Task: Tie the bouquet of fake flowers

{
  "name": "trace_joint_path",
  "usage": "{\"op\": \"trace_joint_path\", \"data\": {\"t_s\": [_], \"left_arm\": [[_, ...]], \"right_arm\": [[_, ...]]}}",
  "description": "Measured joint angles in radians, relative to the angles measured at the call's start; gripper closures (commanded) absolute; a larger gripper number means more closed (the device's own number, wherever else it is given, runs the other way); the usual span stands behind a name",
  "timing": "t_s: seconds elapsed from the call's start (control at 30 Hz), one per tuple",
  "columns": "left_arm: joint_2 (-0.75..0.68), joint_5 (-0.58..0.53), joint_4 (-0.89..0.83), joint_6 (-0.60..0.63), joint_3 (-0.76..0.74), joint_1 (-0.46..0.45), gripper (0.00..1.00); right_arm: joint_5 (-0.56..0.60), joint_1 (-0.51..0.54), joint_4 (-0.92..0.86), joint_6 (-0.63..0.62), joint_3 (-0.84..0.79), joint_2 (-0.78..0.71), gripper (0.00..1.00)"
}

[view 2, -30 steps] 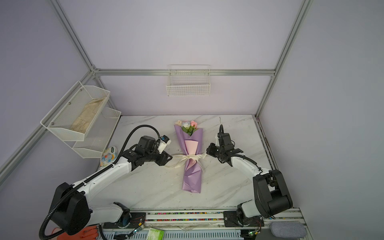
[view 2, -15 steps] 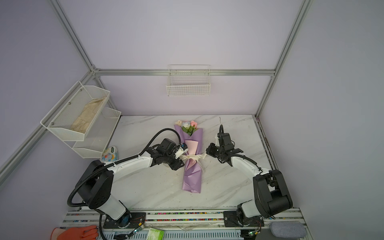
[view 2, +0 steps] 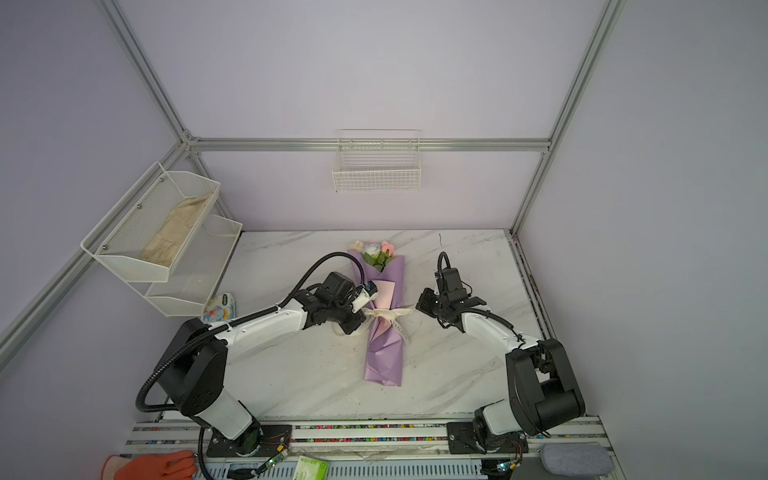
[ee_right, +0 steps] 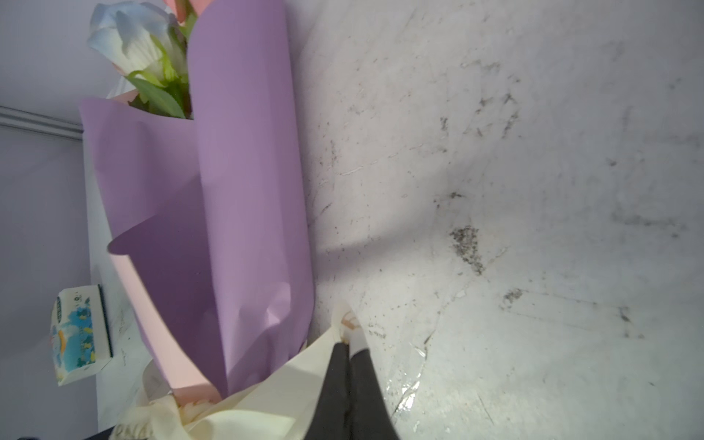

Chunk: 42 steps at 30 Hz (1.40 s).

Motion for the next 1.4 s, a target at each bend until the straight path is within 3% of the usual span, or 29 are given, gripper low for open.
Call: {"op": "trace_joint_path", "data": {"t_s": [0.23, 0.93, 1.03, 1.1, 1.17, 1.27, 1.4], "left_arm": [[-0.054, -0.004, -0.023, -0.017, -0.034, 0.013, 1.0], [0.002, 0.033, -0.126, -0.036, -0.042, 0.026, 1.0], [-0.027, 0.045, -0.102, -0.045, -0.064, 0.039, 0.95], [-0.043, 0.066, -0.099, -0.044, -0.069, 0.052, 0.95], [-0.054, 0.09, -0.092, -0.045, -0.069, 0.061, 0.98], [-0.064, 0.122, -0.084, -0.044, -0.069, 0.063, 1.0], [-0.064, 0.15, -0.077, -0.045, -0.069, 0.063, 1.0]], "right_arm": [[0.08, 0.001, -0.029, -0.01, 0.011, 0.069, 1.0], [0.025, 0.002, -0.021, -0.069, 0.033, 0.191, 1.0], [0.019, 0.002, -0.021, -0.083, 0.034, 0.183, 1.0], [-0.009, 0.002, -0.023, -0.1, 0.045, 0.18, 0.79], [-0.04, 0.002, -0.025, -0.109, 0.06, 0.172, 0.66], [-0.049, 0.002, -0.046, -0.101, 0.064, 0.103, 0.57], [-0.079, 0.006, -0.055, -0.076, 0.05, -0.095, 0.54]]}}
